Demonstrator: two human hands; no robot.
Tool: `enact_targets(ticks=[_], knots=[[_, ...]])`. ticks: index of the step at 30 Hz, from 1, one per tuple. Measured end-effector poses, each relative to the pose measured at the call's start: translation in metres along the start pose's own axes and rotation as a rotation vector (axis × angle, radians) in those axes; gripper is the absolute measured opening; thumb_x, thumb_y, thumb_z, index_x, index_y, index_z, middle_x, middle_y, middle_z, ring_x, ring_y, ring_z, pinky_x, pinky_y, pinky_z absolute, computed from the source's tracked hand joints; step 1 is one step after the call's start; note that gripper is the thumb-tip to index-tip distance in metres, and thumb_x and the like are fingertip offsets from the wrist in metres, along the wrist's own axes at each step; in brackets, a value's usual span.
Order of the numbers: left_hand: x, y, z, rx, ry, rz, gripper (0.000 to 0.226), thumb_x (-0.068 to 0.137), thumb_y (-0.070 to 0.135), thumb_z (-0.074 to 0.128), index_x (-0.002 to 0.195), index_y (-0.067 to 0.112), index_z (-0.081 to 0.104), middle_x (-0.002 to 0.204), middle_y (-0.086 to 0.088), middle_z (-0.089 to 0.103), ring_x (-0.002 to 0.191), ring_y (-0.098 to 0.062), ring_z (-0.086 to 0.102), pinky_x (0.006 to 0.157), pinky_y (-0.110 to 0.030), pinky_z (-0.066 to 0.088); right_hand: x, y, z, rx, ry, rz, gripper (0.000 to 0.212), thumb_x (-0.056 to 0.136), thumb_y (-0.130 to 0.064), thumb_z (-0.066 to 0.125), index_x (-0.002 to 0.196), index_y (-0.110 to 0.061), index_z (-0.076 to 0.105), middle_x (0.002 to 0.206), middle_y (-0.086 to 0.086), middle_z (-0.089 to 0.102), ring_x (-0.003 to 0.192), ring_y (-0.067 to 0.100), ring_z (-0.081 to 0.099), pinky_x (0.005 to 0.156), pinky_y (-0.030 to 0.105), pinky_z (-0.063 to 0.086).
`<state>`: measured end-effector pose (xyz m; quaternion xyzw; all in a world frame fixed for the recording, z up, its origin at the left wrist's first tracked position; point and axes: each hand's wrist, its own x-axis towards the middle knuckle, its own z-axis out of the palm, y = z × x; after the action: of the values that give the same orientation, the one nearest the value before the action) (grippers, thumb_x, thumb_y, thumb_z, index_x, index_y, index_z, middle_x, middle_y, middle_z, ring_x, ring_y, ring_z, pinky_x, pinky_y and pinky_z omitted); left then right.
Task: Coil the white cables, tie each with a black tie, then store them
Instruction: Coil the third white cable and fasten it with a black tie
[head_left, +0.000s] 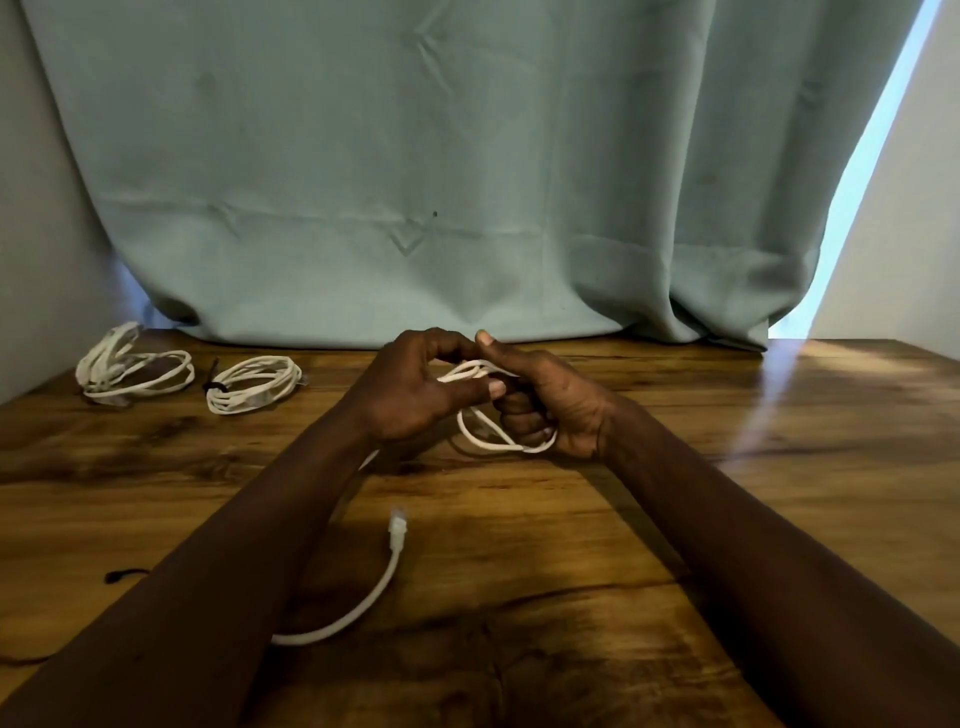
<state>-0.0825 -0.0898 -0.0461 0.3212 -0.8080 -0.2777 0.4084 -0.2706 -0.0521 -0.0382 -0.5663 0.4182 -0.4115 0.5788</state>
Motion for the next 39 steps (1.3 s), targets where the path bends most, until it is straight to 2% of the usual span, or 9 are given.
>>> enact_targets(ticks=[2, 5, 10, 13, 18, 24, 32, 35, 39], knots=[[-0.001, 0.002, -0.003, -0.096, -0.041, -0.012, 0.015, 0.089, 0.026, 0.081, 0.098, 0.015, 0.077, 0.090, -0.003, 0.078, 0.084, -0.015, 0.074, 0.076, -0.028, 0.055, 0.002, 0.000, -0.003, 0.022, 0.058, 0.000, 0.047, 0.094, -0.058, 0.060, 0.064, -0.022, 0.055, 0.048, -0.008, 0.022, 0.036, 0.006, 0.015, 0.039, 0.018, 0.011], [-0.007, 0.006, -0.002, -0.275, -0.071, -0.106, 0.017, 0.096, 0.019, 0.070, 0.099, 0.003, 0.075, 0.071, -0.013, 0.066, 0.061, -0.017, 0.061, 0.059, -0.025, 0.052, 0.003, -0.001, -0.014, 0.122, 0.152, -0.013, 0.050, 0.093, -0.055, 0.063, 0.057, -0.025, 0.046, 0.047, -0.008, 0.018, 0.034, 0.005, 0.014, 0.041, 0.018, 0.008], [-0.004, 0.011, 0.009, -0.380, 0.029, -0.164, 0.018, 0.102, 0.017, 0.061, 0.099, 0.004, 0.073, 0.055, 0.003, 0.050, 0.043, -0.003, 0.038, 0.043, -0.014, 0.032, -0.003, -0.003, -0.022, 0.047, 0.122, -0.022, 0.051, 0.087, -0.058, 0.065, 0.059, -0.018, 0.050, 0.045, -0.006, 0.028, 0.034, 0.006, 0.019, 0.039, 0.019, 0.011], [-0.002, 0.014, 0.011, -0.384, 0.160, -0.111, 0.014, 0.100, 0.014, 0.063, 0.097, 0.005, 0.072, 0.050, 0.017, 0.053, 0.041, 0.002, 0.044, 0.043, -0.006, 0.032, -0.003, -0.001, -0.015, -0.123, 0.103, -0.060, 0.046, 0.084, -0.055, 0.070, 0.066, -0.014, 0.058, 0.046, -0.005, 0.030, 0.038, 0.008, 0.020, 0.042, 0.022, 0.012], [-0.002, 0.010, 0.010, -0.258, 0.276, -0.092, 0.020, 0.101, 0.020, 0.064, 0.086, 0.010, 0.073, 0.053, 0.021, 0.060, 0.054, 0.007, 0.053, 0.057, -0.006, 0.039, 0.005, 0.003, -0.013, 0.185, -0.025, 0.058, 0.055, 0.096, -0.061, 0.051, 0.061, -0.018, 0.049, 0.045, -0.008, 0.023, 0.039, 0.009, 0.010, 0.043, 0.023, 0.005], [0.004, 0.008, 0.005, -0.286, 0.424, -0.176, 0.037, 0.107, 0.029, 0.053, 0.079, 0.012, 0.071, 0.052, 0.009, 0.051, 0.047, 0.001, 0.043, 0.049, -0.013, 0.036, 0.017, 0.006, -0.018, 0.268, 0.493, -0.083, 0.046, 0.103, -0.048, 0.053, 0.066, -0.020, 0.049, 0.046, -0.007, 0.032, 0.034, 0.007, 0.024, 0.036, 0.018, 0.014], [0.010, 0.009, -0.002, -0.237, 0.534, -0.370, 0.045, 0.107, 0.038, 0.050, 0.070, 0.019, 0.066, 0.063, -0.004, 0.054, 0.058, -0.019, 0.047, 0.067, -0.033, 0.038, 0.011, -0.001, -0.042, 0.414, 0.654, -0.312, 0.042, 0.103, -0.041, 0.057, 0.068, -0.018, 0.052, 0.045, -0.009, 0.038, 0.032, 0.005, 0.031, 0.032, 0.016, 0.022], [0.008, 0.000, -0.003, 0.103, 0.476, -0.385, 0.049, 0.105, 0.047, 0.048, 0.069, 0.018, 0.066, 0.071, -0.005, 0.065, 0.076, -0.030, 0.063, 0.073, -0.037, 0.044, 0.011, 0.000, -0.046, 0.421, 0.576, -0.321, 0.043, 0.104, -0.041, 0.055, 0.068, -0.017, 0.051, 0.044, -0.008, 0.034, 0.031, 0.005, 0.027, 0.032, 0.016, 0.021], [0.001, -0.020, 0.004, 0.760, 0.283, -0.396, 0.043, 0.104, 0.051, 0.042, 0.093, 0.022, 0.072, 0.104, -0.009, 0.074, 0.102, -0.036, 0.068, 0.075, -0.035, 0.040, 0.005, -0.003, -0.041, 0.551, 0.239, -0.112, 0.047, 0.106, -0.044, 0.045, 0.065, -0.021, 0.044, 0.042, -0.008, 0.024, 0.029, 0.006, 0.021, 0.033, 0.015, 0.014]])
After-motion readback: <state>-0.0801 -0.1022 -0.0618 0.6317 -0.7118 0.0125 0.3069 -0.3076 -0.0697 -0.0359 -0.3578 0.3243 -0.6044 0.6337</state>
